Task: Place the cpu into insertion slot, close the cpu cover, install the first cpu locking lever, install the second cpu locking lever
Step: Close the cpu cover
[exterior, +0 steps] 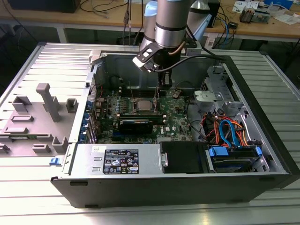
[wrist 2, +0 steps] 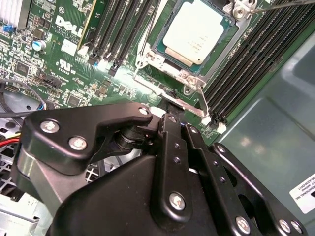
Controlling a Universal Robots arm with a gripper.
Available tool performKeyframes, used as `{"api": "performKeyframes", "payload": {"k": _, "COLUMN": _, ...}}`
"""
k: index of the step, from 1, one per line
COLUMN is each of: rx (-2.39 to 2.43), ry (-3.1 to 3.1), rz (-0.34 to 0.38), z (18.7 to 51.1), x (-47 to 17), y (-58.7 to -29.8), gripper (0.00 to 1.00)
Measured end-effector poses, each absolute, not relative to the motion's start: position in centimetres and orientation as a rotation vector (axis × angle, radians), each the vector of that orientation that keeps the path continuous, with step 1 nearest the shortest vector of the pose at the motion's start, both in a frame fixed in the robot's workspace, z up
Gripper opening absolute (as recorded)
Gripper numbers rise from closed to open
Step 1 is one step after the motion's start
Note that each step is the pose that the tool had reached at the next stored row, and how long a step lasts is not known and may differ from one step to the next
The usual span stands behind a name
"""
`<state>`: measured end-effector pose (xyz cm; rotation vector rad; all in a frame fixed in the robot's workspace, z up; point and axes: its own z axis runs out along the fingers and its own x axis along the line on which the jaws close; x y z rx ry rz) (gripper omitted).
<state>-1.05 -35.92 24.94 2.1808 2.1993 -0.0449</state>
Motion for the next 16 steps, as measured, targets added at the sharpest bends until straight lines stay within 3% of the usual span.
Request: {"api": "performKeyframes", "payload": {"k": 16, "rx": 2.181, "ry": 2.199, "rz": -0.045, "z": 24.9, "x": -2.3, "y": -35.9, "gripper": 0.11}}
